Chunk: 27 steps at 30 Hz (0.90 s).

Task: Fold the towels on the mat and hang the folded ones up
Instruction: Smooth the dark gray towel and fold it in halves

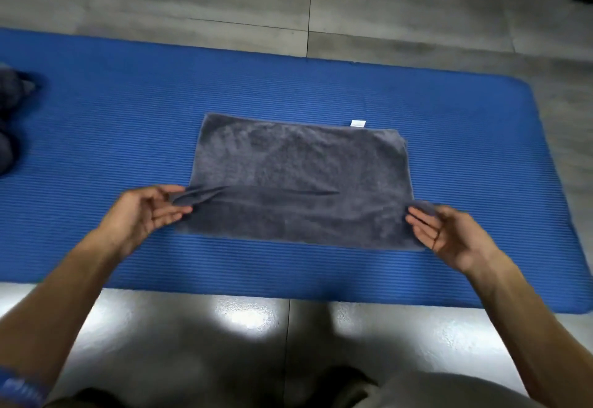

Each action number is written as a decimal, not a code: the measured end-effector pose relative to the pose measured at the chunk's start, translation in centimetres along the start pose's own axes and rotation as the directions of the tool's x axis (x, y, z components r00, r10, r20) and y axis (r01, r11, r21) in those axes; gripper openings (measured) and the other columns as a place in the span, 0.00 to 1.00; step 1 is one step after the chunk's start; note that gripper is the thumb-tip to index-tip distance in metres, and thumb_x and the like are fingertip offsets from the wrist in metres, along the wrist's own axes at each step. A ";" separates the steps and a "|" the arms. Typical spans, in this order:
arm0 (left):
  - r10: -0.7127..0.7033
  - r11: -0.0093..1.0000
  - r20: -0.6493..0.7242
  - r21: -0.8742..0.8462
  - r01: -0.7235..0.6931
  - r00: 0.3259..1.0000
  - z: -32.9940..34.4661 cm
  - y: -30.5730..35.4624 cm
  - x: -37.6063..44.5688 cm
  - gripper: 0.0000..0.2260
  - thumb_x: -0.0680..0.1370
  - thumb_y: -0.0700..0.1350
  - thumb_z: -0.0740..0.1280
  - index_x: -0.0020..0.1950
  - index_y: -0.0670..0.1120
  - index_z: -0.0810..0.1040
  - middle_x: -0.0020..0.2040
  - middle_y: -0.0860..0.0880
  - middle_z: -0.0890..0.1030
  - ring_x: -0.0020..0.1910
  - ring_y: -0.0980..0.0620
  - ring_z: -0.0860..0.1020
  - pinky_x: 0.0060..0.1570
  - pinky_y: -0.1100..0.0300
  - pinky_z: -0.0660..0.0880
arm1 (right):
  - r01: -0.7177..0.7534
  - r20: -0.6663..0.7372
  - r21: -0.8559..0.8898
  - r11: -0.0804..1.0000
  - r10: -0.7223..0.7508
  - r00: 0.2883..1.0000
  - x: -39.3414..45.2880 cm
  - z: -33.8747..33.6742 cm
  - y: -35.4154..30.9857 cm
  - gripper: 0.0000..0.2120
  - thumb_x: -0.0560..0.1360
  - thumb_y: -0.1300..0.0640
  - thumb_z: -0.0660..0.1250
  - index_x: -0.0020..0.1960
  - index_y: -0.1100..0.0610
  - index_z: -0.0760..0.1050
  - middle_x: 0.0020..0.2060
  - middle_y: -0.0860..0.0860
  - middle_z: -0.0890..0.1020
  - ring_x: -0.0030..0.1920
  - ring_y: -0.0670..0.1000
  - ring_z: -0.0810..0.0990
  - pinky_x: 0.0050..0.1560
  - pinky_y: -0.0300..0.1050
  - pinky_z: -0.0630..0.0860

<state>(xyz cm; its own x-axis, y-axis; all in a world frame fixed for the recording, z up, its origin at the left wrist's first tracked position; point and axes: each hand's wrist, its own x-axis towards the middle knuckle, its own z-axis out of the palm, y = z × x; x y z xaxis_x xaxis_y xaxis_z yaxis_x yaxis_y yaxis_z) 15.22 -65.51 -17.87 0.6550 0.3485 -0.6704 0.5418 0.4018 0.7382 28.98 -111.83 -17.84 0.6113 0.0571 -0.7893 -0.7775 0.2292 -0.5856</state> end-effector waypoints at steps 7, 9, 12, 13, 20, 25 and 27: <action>0.421 0.300 0.342 0.822 -0.485 0.840 3.2 -4.6 2.2 0.17 0.64 0.40 0.72 0.51 0.50 0.77 0.44 0.46 0.79 0.44 0.44 0.78 0.47 0.52 0.77 | 0.588 0.330 -0.778 0.223 -0.651 0.683 1.6 0.8 3.7 0.15 0.71 0.65 0.70 0.49 0.47 0.73 0.44 0.48 0.80 0.41 0.46 0.78 0.45 0.44 0.76; 0.316 -0.227 0.516 0.856 -0.464 0.796 2.6 -6.4 1.7 0.25 0.59 0.41 0.75 0.55 0.46 0.78 0.51 0.45 0.79 0.48 0.42 0.78 0.46 0.48 0.77 | 0.495 0.656 -0.754 -0.431 -0.477 0.585 1.6 -0.3 5.6 0.19 0.64 0.56 0.73 0.54 0.49 0.77 0.48 0.47 0.78 0.47 0.51 0.78 0.46 0.49 0.75; 0.245 -0.392 0.507 0.832 -0.394 0.827 3.1 -6.4 1.2 0.31 0.60 0.41 0.75 0.63 0.46 0.75 0.57 0.44 0.75 0.54 0.42 0.75 0.45 0.48 0.77 | 0.272 0.611 -0.715 -0.644 -0.387 0.691 2.1 -1.8 6.9 0.31 0.56 0.55 0.77 0.59 0.52 0.76 0.53 0.51 0.77 0.49 0.58 0.78 0.46 0.53 0.75; 0.245 -0.392 0.487 0.840 -0.374 0.838 3.4 -6.1 1.4 0.30 0.64 0.41 0.73 0.66 0.47 0.72 0.60 0.45 0.73 0.57 0.42 0.73 0.48 0.49 0.76 | 0.222 0.576 -0.740 -0.635 -0.427 0.697 2.3 -1.8 6.9 0.30 0.56 0.57 0.77 0.58 0.54 0.76 0.52 0.53 0.77 0.48 0.59 0.78 0.45 0.54 0.75; 0.022 -0.495 0.482 0.766 -0.410 0.876 3.7 -4.0 2.6 0.24 0.76 0.42 0.61 0.72 0.49 0.62 0.67 0.49 0.65 0.67 0.47 0.67 0.57 0.51 0.75 | 0.217 0.646 -0.697 -0.684 -0.466 0.605 3.0 -1.7 5.4 0.17 0.64 0.60 0.73 0.53 0.56 0.81 0.45 0.52 0.81 0.44 0.58 0.79 0.46 0.54 0.75; -0.190 -0.327 0.584 0.720 -0.612 0.789 1.4 -3.1 2.2 0.20 0.72 0.43 0.63 0.62 0.55 0.68 0.62 0.54 0.71 0.61 0.50 0.73 0.58 0.56 0.72 | 0.318 0.747 -0.600 -0.734 -0.372 0.551 1.0 -3.4 5.8 0.17 0.64 0.50 0.60 0.50 0.52 0.78 0.45 0.51 0.82 0.43 0.56 0.82 0.44 0.47 0.75; -0.255 -0.206 0.619 0.716 -0.667 0.743 0.2 -4.2 0.9 0.16 0.68 0.42 0.62 0.51 0.58 0.67 0.51 0.59 0.71 0.51 0.54 0.75 0.51 0.57 0.74 | 0.388 0.778 -0.528 -0.755 -0.249 0.577 -0.3 -4.7 6.8 0.20 0.60 0.52 0.71 0.52 0.52 0.77 0.47 0.51 0.81 0.45 0.55 0.83 0.44 0.48 0.79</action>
<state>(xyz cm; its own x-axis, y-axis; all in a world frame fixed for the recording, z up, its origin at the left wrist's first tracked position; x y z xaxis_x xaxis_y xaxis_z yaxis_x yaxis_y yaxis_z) 13.63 -67.04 -21.61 0.6748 -0.3671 -0.6403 -0.1710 -0.9217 0.3482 22.81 -114.90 -22.47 0.6605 0.7322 -0.1660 0.7463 -0.6645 0.0387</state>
